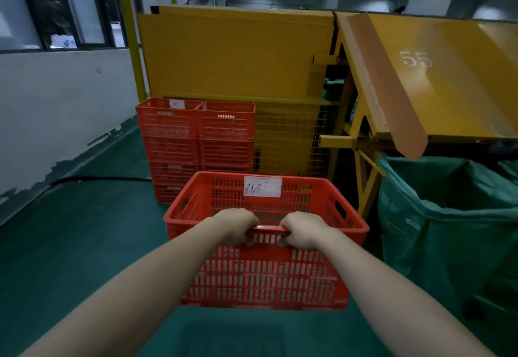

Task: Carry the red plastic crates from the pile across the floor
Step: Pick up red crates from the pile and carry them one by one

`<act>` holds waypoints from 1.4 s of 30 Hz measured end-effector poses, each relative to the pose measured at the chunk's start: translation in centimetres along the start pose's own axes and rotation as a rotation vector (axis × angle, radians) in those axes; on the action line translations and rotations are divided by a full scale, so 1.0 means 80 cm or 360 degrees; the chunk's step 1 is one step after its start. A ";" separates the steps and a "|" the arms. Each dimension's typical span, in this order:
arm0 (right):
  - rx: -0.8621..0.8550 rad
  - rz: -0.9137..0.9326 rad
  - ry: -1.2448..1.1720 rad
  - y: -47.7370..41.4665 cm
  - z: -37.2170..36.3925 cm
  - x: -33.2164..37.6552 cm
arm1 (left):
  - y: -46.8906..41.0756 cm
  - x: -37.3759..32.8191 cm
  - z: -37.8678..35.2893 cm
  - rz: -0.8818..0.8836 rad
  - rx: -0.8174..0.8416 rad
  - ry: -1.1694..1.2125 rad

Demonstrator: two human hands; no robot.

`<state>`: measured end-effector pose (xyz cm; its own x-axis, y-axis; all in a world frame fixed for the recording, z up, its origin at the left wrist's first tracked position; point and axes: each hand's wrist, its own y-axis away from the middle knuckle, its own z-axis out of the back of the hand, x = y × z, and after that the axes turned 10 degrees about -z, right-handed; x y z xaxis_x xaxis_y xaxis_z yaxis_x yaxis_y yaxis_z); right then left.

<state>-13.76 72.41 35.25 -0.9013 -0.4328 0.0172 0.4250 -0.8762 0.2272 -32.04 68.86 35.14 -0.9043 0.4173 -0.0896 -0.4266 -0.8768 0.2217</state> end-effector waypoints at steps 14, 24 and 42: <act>-0.0270 0.0017 0.0188 -0.365 0.139 -0.145 | -0.344 0.209 0.132 -0.0020 -0.0269 -0.0140; -0.0514 -0.0163 0.0240 -0.655 0.245 -0.219 | -0.593 0.404 0.252 -0.0157 -0.0423 -0.0335; -0.0727 -0.0255 0.0309 -1.089 0.321 -0.430 | -1.029 0.608 0.343 -0.0134 -0.0622 -0.0384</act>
<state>-21.95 169.07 39.89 -0.9445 -0.2791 -0.1735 0.3151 -0.9190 -0.2369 -40.55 167.90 39.19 -0.8571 0.4938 0.1471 -0.5134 -0.8425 -0.1633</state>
